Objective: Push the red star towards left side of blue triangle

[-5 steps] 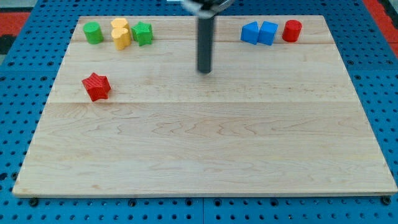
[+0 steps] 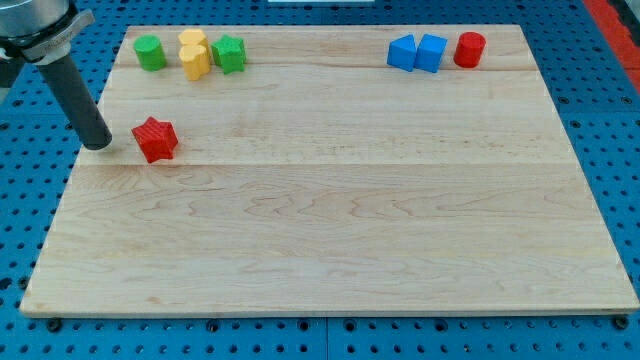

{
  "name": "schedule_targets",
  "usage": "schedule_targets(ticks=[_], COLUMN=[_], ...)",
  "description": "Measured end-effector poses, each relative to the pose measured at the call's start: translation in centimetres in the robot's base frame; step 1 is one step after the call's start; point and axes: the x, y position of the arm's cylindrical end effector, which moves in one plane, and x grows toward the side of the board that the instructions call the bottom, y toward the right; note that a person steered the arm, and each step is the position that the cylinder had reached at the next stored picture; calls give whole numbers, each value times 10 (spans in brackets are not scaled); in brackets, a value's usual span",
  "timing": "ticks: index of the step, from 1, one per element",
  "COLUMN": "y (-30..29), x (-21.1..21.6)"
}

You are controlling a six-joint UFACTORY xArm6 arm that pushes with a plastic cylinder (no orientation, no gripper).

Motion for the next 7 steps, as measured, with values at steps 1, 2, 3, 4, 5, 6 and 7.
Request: schedule_targets(ticks=[1, 2, 3, 4, 5, 6, 7], y=[0, 0, 0, 0, 0, 0, 0], x=[0, 0, 0, 0, 0, 0, 0])
